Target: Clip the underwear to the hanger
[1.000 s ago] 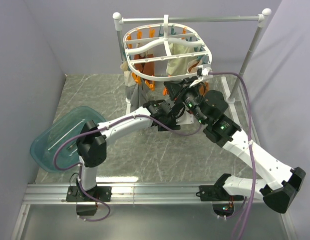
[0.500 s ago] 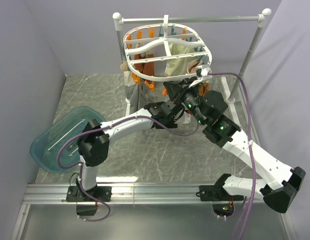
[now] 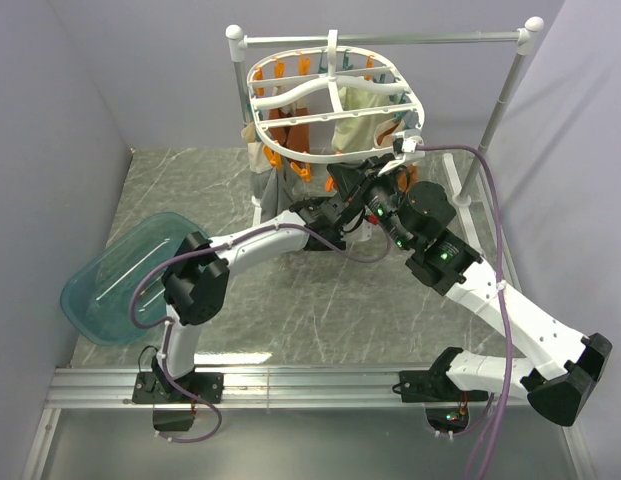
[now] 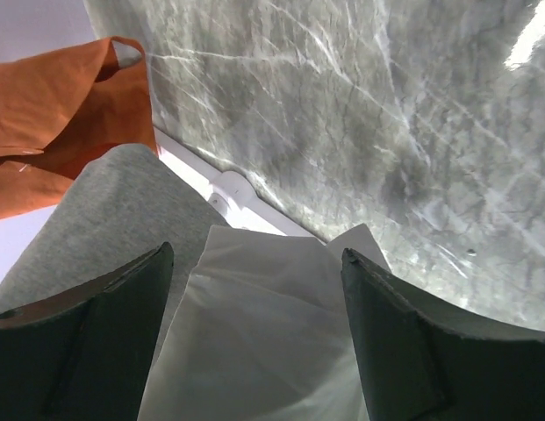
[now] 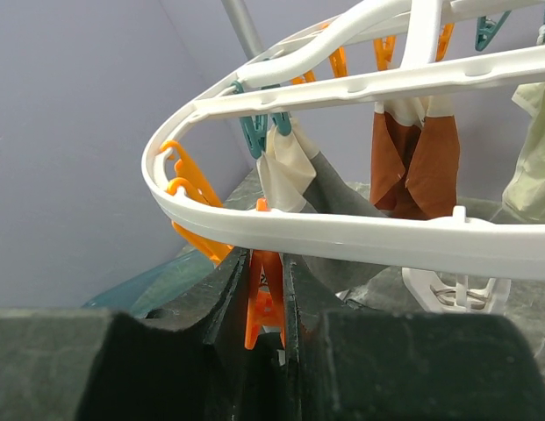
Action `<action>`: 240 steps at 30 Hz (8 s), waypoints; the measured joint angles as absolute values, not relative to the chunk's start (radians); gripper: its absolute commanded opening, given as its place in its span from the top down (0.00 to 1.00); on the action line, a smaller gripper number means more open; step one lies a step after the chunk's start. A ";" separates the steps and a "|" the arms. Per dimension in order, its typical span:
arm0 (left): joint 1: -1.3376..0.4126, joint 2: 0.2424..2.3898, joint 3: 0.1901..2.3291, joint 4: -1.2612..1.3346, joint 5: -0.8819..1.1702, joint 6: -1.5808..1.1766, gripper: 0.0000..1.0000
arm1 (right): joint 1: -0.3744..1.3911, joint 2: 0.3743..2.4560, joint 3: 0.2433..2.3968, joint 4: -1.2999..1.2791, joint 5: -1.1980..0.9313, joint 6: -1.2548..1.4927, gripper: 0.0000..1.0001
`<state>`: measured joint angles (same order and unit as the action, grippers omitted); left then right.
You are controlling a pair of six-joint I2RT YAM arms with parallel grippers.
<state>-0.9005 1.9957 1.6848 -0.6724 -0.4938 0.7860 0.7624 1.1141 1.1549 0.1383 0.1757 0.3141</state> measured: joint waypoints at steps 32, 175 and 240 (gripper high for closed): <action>-1.019 1.656 1.311 -0.620 -0.290 0.785 1.00 | 0.764 1.134 1.151 0.140 0.198 0.324 1.00; -0.454 1.322 1.108 -0.437 0.901 1.602 1.00 | 0.720 1.147 1.128 0.172 0.080 0.337 1.00; -0.651 1.096 0.682 0.651 0.641 1.270 1.00 | 0.706 1.210 1.128 0.100 0.033 0.581 1.00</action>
<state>-0.6506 1.0958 0.6823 0.6514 0.6411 1.2701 0.7059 1.2098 1.1278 0.1001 0.0330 0.5812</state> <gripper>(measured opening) 0.013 0.232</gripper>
